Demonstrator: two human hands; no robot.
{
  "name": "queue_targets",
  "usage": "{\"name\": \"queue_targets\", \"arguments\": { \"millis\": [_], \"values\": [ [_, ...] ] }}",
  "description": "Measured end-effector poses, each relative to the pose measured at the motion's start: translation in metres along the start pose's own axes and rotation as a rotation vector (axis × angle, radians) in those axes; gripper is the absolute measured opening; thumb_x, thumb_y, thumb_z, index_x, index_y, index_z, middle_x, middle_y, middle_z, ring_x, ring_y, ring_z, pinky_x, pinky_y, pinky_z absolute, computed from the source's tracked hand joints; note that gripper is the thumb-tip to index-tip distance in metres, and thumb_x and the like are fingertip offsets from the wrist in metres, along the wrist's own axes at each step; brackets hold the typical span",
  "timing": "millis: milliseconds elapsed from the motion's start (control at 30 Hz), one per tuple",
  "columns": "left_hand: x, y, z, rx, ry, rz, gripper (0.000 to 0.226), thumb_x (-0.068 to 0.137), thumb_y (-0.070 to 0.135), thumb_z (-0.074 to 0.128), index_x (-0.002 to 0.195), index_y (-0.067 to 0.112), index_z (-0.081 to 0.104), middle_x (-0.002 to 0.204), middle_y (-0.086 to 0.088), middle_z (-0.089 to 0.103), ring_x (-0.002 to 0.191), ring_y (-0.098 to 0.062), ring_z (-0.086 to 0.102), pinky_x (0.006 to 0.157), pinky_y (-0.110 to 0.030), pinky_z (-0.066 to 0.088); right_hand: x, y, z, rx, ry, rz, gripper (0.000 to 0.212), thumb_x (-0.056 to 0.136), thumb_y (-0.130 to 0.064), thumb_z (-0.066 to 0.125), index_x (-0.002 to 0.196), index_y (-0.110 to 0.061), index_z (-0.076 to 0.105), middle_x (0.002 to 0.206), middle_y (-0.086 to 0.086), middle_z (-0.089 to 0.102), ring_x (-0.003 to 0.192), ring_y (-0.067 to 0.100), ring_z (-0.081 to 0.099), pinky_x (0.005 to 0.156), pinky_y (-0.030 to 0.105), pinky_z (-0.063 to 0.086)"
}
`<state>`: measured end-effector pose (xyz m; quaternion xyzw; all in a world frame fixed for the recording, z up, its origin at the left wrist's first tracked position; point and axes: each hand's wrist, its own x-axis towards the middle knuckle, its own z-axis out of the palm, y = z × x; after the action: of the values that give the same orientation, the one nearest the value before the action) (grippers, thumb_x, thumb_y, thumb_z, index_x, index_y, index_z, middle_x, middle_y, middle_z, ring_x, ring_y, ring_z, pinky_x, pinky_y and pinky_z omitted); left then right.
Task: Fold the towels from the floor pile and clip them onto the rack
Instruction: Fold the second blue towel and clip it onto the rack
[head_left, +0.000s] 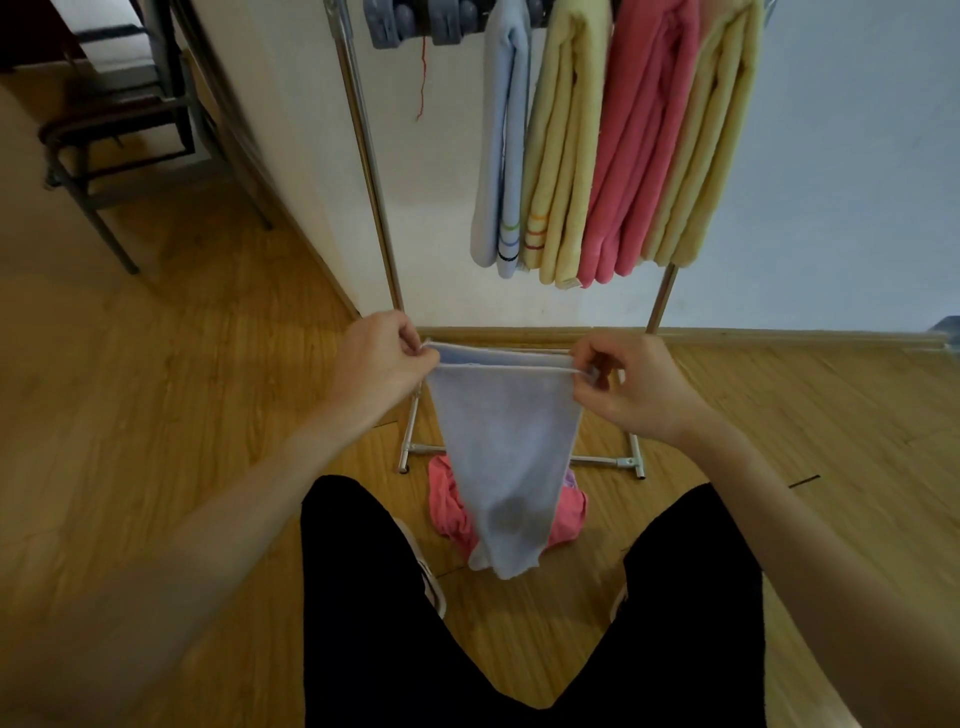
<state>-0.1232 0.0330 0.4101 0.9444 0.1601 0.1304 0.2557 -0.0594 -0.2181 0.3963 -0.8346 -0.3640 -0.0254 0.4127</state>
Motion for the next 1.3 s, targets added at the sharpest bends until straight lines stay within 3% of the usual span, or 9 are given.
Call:
{"name": "queue_targets", "arguments": {
  "millis": [100,200,333,533,700,833,1000,1133,1300],
  "values": [
    [0.007,0.016,-0.014,0.050,0.129,0.167,0.004,0.082,0.022,0.066,0.082,0.018,0.064,0.071,0.007,0.060,0.067,-0.007,0.057,0.057,-0.023,0.050,0.007,-0.005,-0.018,-0.019,0.060,-0.015,0.014,0.070,0.004,0.065,0.070,-0.007,0.058,0.067,0.005,0.059,0.062,0.022,0.056,0.059,0.035,0.051],
    [0.009,0.037,-0.031,0.018,0.230,0.267,0.005,0.080,0.022,0.063,0.075,0.021,0.062,0.068,0.008,0.059,0.064,-0.006,0.055,0.053,-0.020,0.044,0.011,-0.009,-0.038,-0.030,0.168,-0.013,0.022,0.070,0.007,0.068,0.069,-0.012,0.057,0.071,0.006,0.062,0.062,0.016,0.056,0.062,0.027,0.051],
    [0.005,0.056,-0.043,0.003,0.222,0.293,0.009,0.080,0.023,0.062,0.072,0.022,0.060,0.066,0.009,0.057,0.062,-0.007,0.054,0.052,-0.018,0.036,0.010,-0.013,-0.058,-0.020,0.259,-0.011,0.015,0.073,0.006,0.070,0.074,-0.006,0.061,0.073,0.005,0.064,0.066,0.016,0.058,0.066,0.021,0.052],
    [-0.006,0.062,-0.038,-0.044,-0.127,0.342,0.018,0.082,0.007,0.055,0.075,0.023,0.058,0.073,0.010,0.058,0.070,-0.008,0.056,0.058,-0.020,0.039,0.007,-0.011,-0.059,0.029,0.292,0.014,0.024,0.074,0.007,0.067,0.088,-0.011,0.061,0.075,-0.002,0.062,0.066,0.013,0.056,0.064,0.016,0.048],
    [-0.028,0.062,-0.032,-0.190,-0.472,0.478,0.039,0.088,-0.004,0.044,0.110,0.027,0.054,0.081,0.002,0.056,0.071,-0.008,0.051,0.061,-0.021,0.038,0.006,-0.007,-0.045,0.004,0.226,0.051,0.023,0.073,0.009,0.064,0.084,-0.011,0.067,0.075,-0.001,0.065,0.068,0.015,0.059,0.066,0.020,0.051],
    [-0.034,0.062,-0.033,-0.036,-0.750,0.609,0.055,0.084,-0.009,0.037,0.121,0.028,0.055,0.100,0.021,0.049,0.096,0.009,0.045,0.082,-0.010,0.033,0.010,-0.010,-0.037,-0.008,0.136,0.060,0.027,0.072,0.009,0.064,0.082,-0.016,0.066,0.075,-0.004,0.064,0.068,0.012,0.058,0.064,0.015,0.049],
    [-0.032,0.062,-0.036,0.004,-0.859,0.583,0.038,0.080,-0.004,0.045,0.106,0.015,0.065,0.090,0.022,0.050,0.085,0.011,0.048,0.074,-0.005,0.033,0.014,-0.010,-0.032,-0.042,0.093,0.049,0.026,0.075,0.005,0.064,0.086,-0.018,0.069,0.081,-0.002,0.068,0.074,0.013,0.062,0.069,0.019,0.053],
    [-0.034,0.061,-0.036,0.052,-0.947,0.645,0.043,0.077,0.004,0.053,0.117,0.019,0.064,0.097,0.006,0.058,0.080,-0.004,0.053,0.069,-0.019,0.046,0.016,-0.011,-0.027,-0.091,0.058,0.023,0.024,0.078,0.002,0.066,0.095,-0.013,0.073,0.088,-0.002,0.069,0.078,0.014,0.064,0.076,0.027,0.055],
    [-0.034,0.061,-0.026,0.172,-0.743,0.893,0.035,0.085,0.004,0.057,0.118,0.013,0.067,0.104,-0.001,0.068,0.081,-0.001,0.054,0.073,-0.003,0.036,0.017,-0.009,-0.020,-0.096,0.055,0.015,0.025,0.080,0.003,0.064,0.098,-0.011,0.073,0.093,0.001,0.070,0.082,0.017,0.065,0.080,0.031,0.055]
  ]
}}
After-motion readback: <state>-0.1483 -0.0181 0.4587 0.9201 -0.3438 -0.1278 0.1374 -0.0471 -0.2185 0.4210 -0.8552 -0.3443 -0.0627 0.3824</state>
